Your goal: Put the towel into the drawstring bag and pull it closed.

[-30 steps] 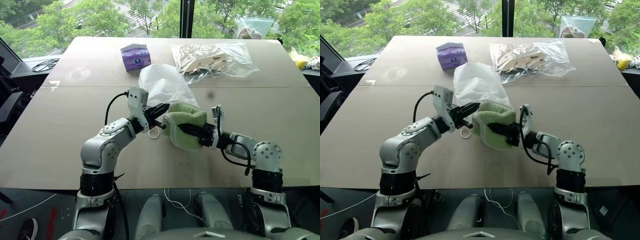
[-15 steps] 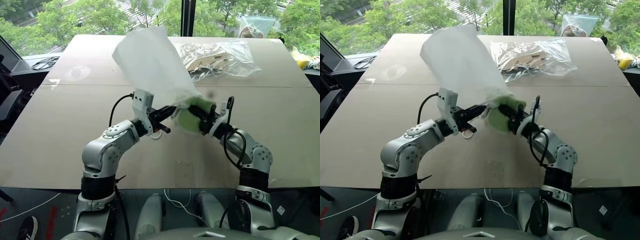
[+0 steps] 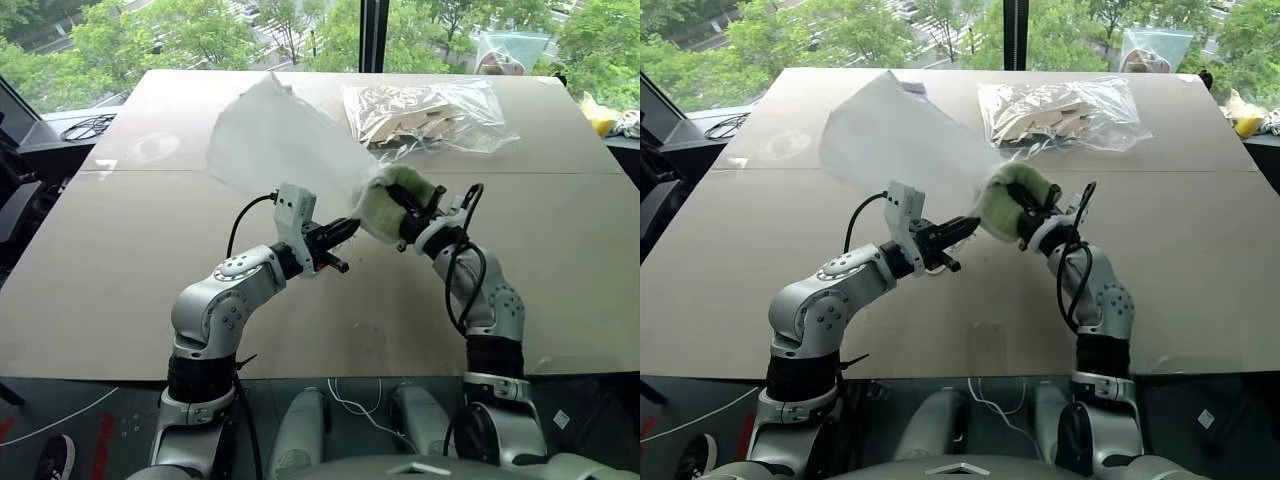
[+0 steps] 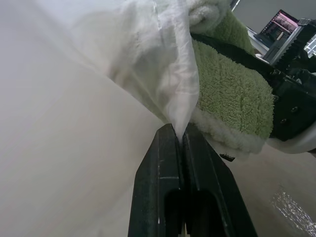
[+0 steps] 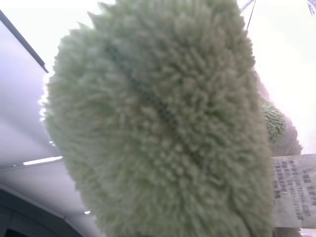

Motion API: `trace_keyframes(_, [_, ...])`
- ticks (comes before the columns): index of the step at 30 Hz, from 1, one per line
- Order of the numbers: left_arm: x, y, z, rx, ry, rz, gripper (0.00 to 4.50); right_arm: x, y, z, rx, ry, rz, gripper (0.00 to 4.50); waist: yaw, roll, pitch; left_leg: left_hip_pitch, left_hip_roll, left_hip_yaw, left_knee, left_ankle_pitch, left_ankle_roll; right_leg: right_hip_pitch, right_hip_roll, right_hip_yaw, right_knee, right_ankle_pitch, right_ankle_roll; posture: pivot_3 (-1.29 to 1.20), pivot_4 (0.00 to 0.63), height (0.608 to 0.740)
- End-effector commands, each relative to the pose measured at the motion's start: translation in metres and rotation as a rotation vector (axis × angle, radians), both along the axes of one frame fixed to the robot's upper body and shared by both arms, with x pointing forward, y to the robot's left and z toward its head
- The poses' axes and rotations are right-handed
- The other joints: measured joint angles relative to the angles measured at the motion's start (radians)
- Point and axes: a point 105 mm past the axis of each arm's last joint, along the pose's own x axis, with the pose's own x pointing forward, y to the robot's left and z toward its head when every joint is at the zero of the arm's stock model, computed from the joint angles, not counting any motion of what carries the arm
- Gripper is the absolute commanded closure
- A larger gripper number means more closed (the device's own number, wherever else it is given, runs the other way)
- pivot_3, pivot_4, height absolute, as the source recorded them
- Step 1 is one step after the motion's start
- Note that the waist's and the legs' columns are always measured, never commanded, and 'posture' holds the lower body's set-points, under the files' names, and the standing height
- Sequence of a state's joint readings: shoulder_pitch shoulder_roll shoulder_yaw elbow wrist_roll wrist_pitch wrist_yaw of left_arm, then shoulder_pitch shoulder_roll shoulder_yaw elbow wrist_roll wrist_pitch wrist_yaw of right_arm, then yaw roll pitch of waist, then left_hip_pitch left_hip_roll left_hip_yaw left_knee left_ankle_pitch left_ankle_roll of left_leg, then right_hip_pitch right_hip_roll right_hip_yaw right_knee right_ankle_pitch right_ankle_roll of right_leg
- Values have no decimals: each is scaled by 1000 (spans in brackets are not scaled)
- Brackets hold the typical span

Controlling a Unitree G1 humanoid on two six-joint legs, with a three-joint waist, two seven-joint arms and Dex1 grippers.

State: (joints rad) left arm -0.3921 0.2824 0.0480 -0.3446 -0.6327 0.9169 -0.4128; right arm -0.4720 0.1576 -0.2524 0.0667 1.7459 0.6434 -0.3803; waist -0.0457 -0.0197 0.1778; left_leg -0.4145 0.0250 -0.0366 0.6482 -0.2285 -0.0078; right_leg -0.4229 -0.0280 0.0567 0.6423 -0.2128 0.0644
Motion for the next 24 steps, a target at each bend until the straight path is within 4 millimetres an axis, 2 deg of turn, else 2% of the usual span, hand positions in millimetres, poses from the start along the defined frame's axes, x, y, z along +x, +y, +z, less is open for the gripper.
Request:
trace_keyframes(1, [-3, -4, 16, -13, -63, -26, 4500, -17, 38, 17, -155, -182, 114, 4467, 0, 0, 0, 0, 0, 0, 0, 0, 0, 0, 0, 0, 0, 0, 0, 0, 150, 740])
trace_keyframes(3, [-2, 1, 21, -9, -77, -24, 4500, -24, 35, 3, -345, -259, 141, 4467, 0, 0, 0, 0, 0, 0, 0, 0, 0, 0, 0, 0, 0, 0, 0, 0, 150, 740])
trace_keyframes(5, [-1, 9, 27, -15, -93, -28, 4500, -30, 29, -6, -449, -318, 177, 4467, 8, 0, 0, 0, 0, 0, 0, 0, 0, 0, 0, 0, 0, 0, 0, 0, 150, 740])
trace_keyframes(9, [-2, 16, 40, -54, -131, -74, 4500, -40, 24, -25, -596, -388, 277, 4467, 5, 0, 0, -1, -1, 0, 1, 0, 0, 0, -1, -1, -1, 0, 0, 0, 150, 740])
trace_keyframes(12, [-2, 15, 47, -78, -149, -107, 4500, -44, 23, -31, -628, -423, 317, 4467, 2, 0, 0, 0, -1, 0, 1, 0, 0, 0, -1, -1, -1, 0, 0, 0, 150, 740])
trace_keyframes(16, [-18, 2, 44, -101, -125, -213, 4500, -54, 41, -8, -537, -541, 363, 4467, 2, 0, 0, 0, 0, 0, 0, 0, 0, 0, 0, -1, 0, -1, 1, 0, 150, 740])
trace_keyframes(19, [-29, -5, 38, -97, -101, -272, 4500, -46, 47, 9, -406, -523, 290, 4467, 0, 0, 0, 0, 0, 0, 0, 0, 0, 0, 0, 0, 0, 0, 1, 0, 150, 740])
trace_keyframes(24, [-38, -9, 33, -118, -68, -303, 4500, -26, 44, 41, -117, -414, 141, 4467, 6, 0, 0, -1, 0, -1, 1, 0, 0, 0, 0, -1, 0, 0, 1, 0, 150, 740])
